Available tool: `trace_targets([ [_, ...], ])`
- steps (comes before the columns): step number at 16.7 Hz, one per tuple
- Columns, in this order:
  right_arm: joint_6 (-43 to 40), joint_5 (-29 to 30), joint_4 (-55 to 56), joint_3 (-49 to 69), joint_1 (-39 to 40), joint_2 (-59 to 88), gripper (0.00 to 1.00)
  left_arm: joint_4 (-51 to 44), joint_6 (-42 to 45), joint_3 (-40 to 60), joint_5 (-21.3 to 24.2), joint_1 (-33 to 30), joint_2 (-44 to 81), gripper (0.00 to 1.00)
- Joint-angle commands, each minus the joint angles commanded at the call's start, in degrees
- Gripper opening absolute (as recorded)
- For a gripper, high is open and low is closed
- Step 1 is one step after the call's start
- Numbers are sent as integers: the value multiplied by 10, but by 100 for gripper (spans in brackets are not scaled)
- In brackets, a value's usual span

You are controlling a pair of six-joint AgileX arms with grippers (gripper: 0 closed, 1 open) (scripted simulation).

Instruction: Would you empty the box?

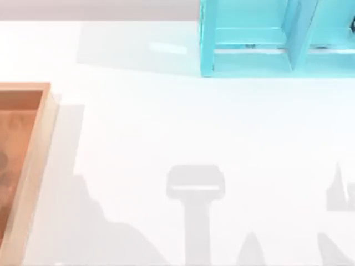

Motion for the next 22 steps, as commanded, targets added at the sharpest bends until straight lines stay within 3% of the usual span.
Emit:
trace_targets([
  [3, 0, 0, 0, 0, 0, 0, 100, 63, 1, -49, 0, 1, 20, 100],
  [8, 0, 0, 0, 0, 0, 0, 100, 75, 2, -59, 0, 1, 25, 100],
  [21, 0, 0, 0, 0, 0, 0, 100, 75, 2, -59, 0, 1, 25, 2],
  [22, 0, 0, 0, 0, 0, 0, 100, 75, 2, -59, 0, 1, 25, 0],
])
